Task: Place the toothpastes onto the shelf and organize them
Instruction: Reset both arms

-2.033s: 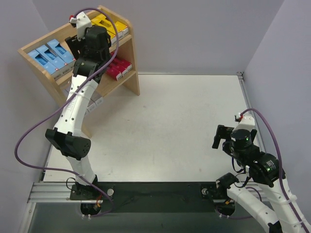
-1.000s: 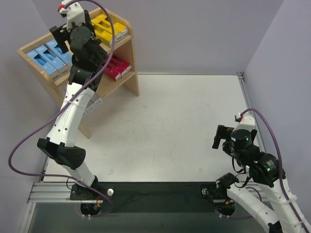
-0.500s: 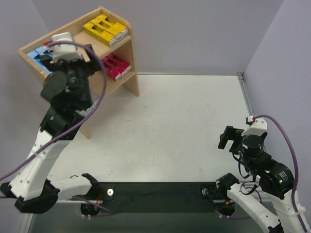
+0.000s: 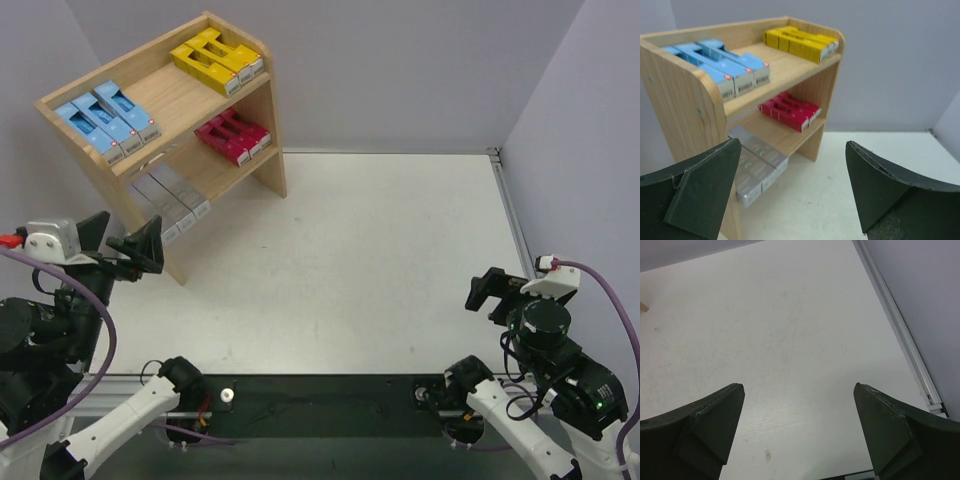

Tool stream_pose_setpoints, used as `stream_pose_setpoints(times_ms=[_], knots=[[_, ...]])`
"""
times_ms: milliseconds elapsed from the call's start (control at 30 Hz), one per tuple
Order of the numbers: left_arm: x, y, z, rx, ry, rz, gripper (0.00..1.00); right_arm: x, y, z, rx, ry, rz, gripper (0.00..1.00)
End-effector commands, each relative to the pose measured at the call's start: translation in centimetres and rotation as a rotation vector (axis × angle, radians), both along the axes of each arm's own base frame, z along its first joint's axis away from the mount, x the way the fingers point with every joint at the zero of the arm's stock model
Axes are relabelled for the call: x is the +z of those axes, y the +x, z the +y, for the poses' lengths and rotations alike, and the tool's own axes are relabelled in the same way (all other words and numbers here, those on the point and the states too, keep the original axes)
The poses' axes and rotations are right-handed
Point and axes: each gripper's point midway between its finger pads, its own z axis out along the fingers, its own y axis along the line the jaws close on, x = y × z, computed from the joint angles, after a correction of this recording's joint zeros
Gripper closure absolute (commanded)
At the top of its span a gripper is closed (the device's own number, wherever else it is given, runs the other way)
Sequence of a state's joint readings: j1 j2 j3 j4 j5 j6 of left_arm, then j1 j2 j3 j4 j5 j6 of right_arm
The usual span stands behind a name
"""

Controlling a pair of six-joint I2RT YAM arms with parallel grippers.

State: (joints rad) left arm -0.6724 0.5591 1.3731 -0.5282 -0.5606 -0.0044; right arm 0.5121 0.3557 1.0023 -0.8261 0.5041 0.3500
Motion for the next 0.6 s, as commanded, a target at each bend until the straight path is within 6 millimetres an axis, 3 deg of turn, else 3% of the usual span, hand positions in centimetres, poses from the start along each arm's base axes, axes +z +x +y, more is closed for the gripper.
stream_pose_setpoints(times_ms=[0, 300, 567], knots=[[-4.8, -1.5, -1.2, -0.116, 0.066, 0.108, 0.03, 0.2, 0.2, -0.9, -0.06, -0.003, -0.031, 0.01], [-7.5, -4.2, 1.0, -0.108, 0.088, 0.148, 0.03, -0.9, 0.4, -1.4, -0.123, 0.021, -0.024, 0.0], [-8.9, -4.2, 1.7, -0.076, 0.047, 0.111, 0.03, -0.8, -0.1, -2.2, -0.141, 0.002, -0.046, 0.0]])
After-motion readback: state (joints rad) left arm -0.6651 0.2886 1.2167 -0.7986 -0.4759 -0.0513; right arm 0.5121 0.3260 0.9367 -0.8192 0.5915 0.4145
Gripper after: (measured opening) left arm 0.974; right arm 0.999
